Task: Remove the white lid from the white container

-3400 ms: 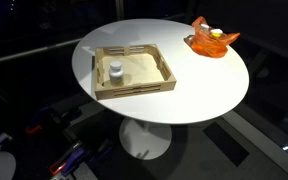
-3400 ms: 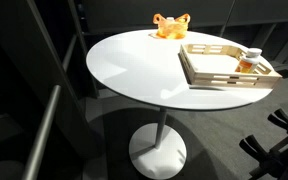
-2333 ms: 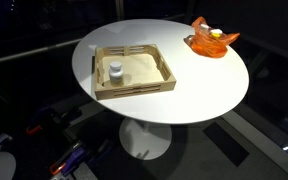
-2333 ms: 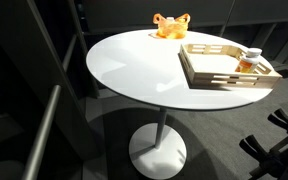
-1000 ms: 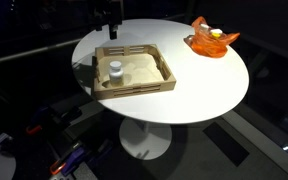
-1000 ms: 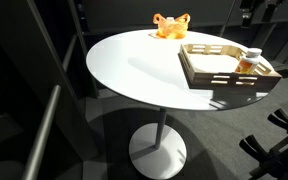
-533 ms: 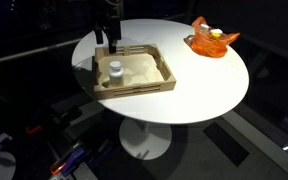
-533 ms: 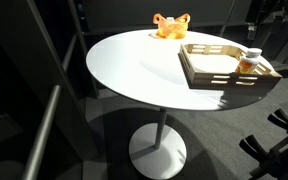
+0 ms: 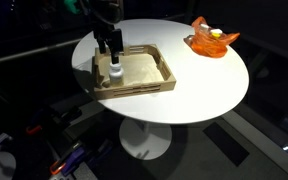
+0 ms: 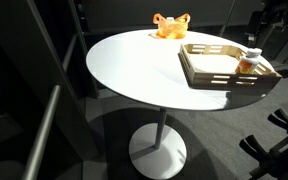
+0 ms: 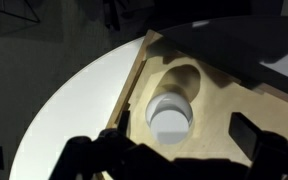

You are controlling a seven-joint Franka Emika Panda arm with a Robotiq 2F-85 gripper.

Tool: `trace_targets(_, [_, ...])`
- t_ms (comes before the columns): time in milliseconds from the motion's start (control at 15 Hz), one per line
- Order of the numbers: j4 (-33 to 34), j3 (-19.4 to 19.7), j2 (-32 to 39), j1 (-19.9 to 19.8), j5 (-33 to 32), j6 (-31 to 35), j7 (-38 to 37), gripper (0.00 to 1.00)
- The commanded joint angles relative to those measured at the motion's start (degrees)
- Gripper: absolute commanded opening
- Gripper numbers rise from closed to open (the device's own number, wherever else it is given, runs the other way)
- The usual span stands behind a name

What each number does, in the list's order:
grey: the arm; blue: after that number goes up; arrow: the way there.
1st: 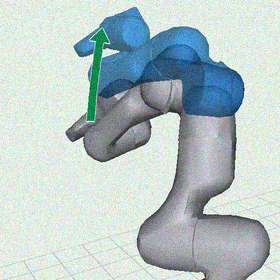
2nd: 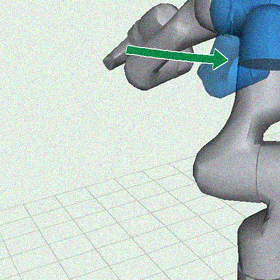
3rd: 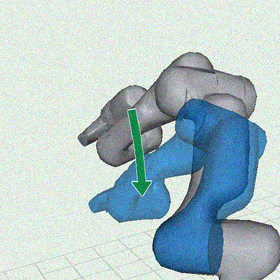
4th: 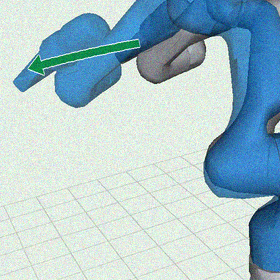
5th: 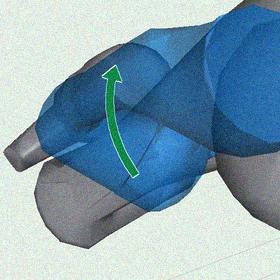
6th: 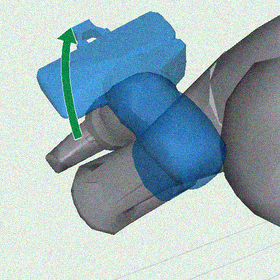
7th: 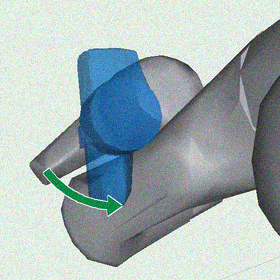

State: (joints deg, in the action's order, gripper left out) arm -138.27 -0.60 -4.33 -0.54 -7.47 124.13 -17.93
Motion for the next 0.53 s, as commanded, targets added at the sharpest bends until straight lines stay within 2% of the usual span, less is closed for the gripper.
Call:
trace_targets(0, [-1.12, 0.18, 0.17, -0.59, -2.22, 2.13, -1.87, 1.0])
trace_targets(467, [-1.32, 0.68, 1.8, -0.8, -2.57, 3.79, -1.96, 0.96])
